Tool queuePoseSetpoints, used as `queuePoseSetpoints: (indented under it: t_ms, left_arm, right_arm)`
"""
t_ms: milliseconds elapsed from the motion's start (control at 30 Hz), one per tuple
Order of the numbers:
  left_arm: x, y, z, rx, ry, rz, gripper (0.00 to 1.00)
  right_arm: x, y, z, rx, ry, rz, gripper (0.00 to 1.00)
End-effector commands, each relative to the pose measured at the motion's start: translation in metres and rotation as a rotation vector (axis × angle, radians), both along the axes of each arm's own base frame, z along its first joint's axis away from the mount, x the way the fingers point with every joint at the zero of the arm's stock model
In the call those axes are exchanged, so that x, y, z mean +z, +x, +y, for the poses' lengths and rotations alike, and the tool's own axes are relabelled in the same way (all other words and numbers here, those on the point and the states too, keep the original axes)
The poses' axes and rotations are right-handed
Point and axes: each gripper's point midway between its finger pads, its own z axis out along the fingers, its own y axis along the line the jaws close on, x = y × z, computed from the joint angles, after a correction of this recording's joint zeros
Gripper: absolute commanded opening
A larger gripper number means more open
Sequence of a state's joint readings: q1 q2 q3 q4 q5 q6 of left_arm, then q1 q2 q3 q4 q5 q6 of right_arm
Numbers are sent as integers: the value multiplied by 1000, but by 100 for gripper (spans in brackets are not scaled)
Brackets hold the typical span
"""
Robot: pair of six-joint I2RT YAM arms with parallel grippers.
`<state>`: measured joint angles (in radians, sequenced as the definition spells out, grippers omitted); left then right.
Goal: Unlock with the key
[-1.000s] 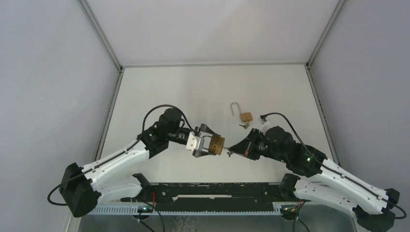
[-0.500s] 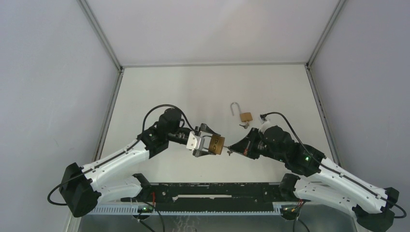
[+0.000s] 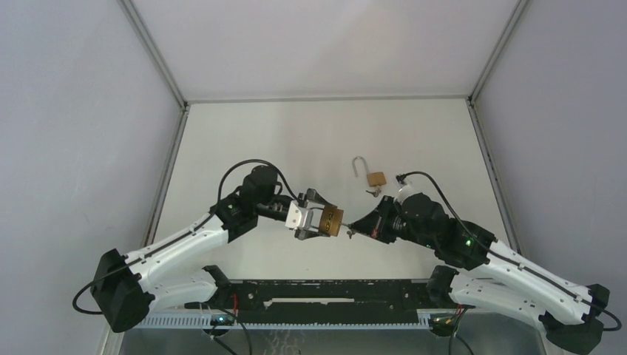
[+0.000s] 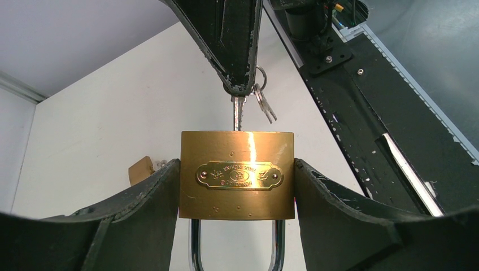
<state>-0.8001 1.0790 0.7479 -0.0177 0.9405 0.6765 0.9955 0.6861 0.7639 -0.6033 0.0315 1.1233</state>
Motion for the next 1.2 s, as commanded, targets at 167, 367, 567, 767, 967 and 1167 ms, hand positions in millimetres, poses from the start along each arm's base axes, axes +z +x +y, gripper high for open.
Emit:
queuePoseSetpoints:
  t_ms: [167,367,567,767,967,1167]
  left_arm:
    - [27,-9,-8,-62,-108,-74,0]
    - [27,-10,-9,-64,-105,-66,0]
    - [27,-10,-10,-69,-103,-53,0]
    - [27,-11,-11,-77,-102,-45,0]
    - [27,-11,-10,-73,-103,-51,0]
    - [27,-9,-10,-64,-101,-55,0]
  right_arm:
    - [15,8,11,18,34,-86,0]
    - [18,8,16,53,31,-130,0]
    - [22,8,19,93,19,-195,0]
    - [21,7,19,125,-5,-241,0]
    - [12,11,9,49,-31,-179,0]
    - [9,5,23,44,25,-60,0]
